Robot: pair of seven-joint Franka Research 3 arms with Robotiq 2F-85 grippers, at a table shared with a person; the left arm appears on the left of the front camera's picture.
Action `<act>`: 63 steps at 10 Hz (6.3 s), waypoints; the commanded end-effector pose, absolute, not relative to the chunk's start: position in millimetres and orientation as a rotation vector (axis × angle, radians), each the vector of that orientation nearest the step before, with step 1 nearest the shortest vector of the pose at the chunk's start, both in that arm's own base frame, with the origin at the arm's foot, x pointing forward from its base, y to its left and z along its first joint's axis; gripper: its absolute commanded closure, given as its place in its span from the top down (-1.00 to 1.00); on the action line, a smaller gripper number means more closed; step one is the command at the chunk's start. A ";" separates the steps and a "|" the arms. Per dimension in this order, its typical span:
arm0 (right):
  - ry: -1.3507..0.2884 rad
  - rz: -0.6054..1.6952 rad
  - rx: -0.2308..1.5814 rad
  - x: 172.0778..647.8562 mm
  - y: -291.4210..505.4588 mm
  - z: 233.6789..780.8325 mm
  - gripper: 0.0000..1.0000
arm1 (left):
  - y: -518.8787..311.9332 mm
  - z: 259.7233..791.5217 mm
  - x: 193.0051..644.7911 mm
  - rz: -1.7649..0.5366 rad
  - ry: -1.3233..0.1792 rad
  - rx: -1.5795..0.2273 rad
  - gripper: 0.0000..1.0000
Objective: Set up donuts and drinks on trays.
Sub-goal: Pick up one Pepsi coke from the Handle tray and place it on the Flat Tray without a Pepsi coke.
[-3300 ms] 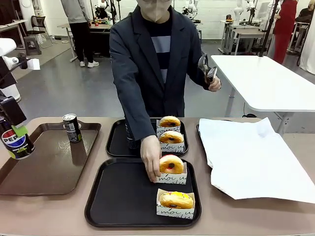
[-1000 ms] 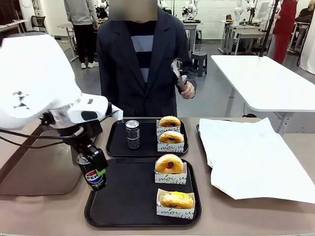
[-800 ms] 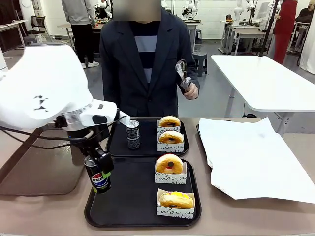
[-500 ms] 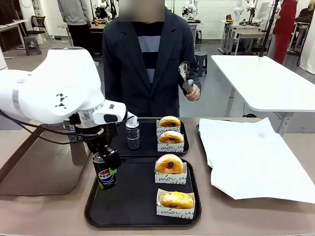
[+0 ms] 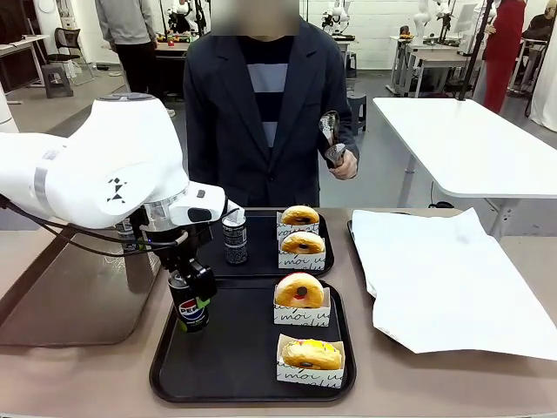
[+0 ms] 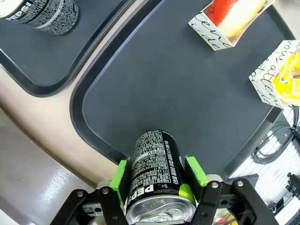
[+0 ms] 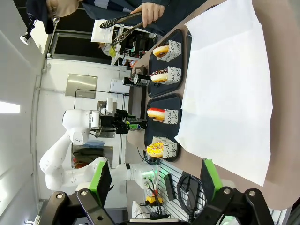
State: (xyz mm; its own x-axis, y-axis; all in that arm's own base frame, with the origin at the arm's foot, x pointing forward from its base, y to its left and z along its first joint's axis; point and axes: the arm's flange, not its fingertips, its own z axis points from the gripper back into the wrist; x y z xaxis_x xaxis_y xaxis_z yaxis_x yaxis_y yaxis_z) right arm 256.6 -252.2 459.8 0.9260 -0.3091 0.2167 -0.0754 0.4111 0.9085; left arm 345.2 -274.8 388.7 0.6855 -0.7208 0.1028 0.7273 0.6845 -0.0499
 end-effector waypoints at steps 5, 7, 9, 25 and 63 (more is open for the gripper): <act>-0.400 -0.138 1.161 257.4 -253.0 459.9 1.00 | -272.8 367.7 339.2 -0.861 -0.092 -0.077 0.53; -0.400 -0.138 1.161 257.4 -253.0 459.9 1.00 | -273.1 372.0 339.2 -0.860 -0.101 -0.090 1.00; -0.400 -0.138 1.161 257.4 -253.0 459.9 1.00 | -272.0 378.1 340.1 -0.850 -0.106 -0.095 0.84; -0.400 -0.138 1.161 257.4 -253.0 459.9 1.00 | -83.6 537.0 345.8 -0.176 -0.246 -0.349 1.00; -0.400 -0.138 1.161 257.4 -253.0 459.9 1.00 | 189.2 425.1 318.6 0.064 -0.175 -1.306 1.00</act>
